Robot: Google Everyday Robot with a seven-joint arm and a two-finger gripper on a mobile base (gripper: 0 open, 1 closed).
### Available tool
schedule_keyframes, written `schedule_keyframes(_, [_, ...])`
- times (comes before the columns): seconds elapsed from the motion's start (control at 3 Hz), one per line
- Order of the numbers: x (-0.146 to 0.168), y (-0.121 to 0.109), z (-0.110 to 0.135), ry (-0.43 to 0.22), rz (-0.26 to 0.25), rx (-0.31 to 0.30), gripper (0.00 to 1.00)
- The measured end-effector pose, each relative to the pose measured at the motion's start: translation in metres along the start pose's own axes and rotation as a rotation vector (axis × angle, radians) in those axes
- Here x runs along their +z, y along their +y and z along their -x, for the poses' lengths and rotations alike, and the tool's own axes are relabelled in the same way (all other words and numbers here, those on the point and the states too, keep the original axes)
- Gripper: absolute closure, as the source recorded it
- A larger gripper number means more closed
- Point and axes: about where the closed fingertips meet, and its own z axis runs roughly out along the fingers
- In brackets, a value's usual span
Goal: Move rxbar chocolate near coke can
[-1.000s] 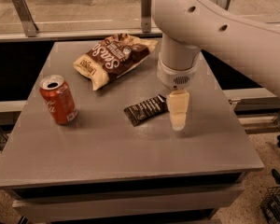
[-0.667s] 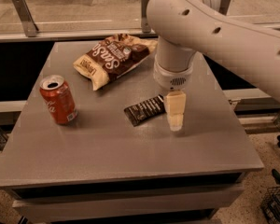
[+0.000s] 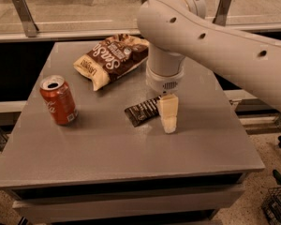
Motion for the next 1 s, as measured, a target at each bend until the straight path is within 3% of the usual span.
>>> schedule_keyframes(0.33, [0.0106, -0.0022, 0.0072, -0.003, 0.024, -0.038, 0.21])
schedule_keyframes(1.0, [0.0022, -0.0052, 0.0089, -0.004, 0.035, -0.058, 0.68])
